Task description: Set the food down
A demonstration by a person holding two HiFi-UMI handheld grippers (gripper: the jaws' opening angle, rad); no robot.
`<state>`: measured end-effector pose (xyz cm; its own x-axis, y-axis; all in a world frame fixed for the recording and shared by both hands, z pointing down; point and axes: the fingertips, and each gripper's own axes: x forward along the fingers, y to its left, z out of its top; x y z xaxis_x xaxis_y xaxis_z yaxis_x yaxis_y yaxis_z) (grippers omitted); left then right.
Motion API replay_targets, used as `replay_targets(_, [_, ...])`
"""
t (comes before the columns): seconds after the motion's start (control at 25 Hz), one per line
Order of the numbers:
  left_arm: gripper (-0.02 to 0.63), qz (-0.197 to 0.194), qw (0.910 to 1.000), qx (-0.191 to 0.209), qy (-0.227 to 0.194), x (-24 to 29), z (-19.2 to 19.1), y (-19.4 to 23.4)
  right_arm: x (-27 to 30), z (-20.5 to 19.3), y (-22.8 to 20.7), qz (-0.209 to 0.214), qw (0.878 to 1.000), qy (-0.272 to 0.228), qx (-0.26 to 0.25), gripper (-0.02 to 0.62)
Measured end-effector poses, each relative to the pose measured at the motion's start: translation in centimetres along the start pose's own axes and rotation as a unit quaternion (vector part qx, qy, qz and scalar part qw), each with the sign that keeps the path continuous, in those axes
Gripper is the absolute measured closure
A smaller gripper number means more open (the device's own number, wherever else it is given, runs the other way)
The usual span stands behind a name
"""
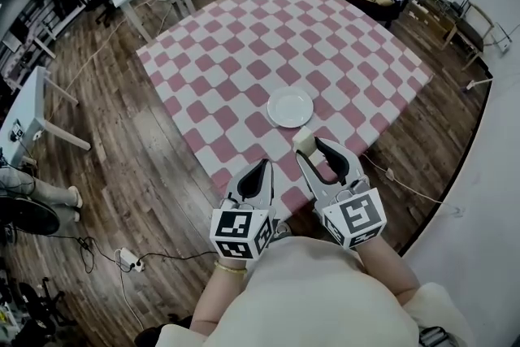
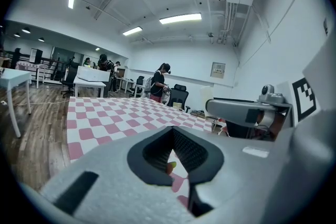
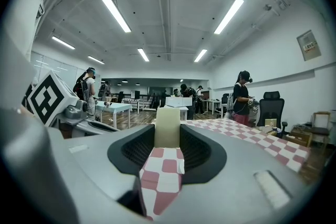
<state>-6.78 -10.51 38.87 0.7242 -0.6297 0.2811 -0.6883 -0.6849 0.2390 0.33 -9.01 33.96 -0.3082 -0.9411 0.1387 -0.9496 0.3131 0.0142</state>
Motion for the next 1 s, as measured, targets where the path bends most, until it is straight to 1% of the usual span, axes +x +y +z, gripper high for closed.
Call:
replay_targets(0.32, [0.607,-0.012,0.9999,-0.002,0.004,1.2,0.1,2.5,2.8,-0.4,-0.1,-0.011,1.0,0.005,0.004,0.437])
replay_targets(0.6, [0.609,-0.016,0.9998,-0.008,0.008,2.0,0.3,3.1,3.9,-0.7,-0.7,-0.015,1.0,0.018,0.003,0.437])
replay_targets(0.88, [0.609,-0.006,0.9998,-0.017,0.004,3.7,1.0,3.8,5.4,-0.8,-2.3,0.001,1.0,0.031,0.001,0.437])
replay_targets(1.0, [0.609,0.006,0.9997,-0.024,0.002,4.7,1.3,4.0,6.2,-0.8,-3.5,0.013,0.999,0.038,-0.001,0.437])
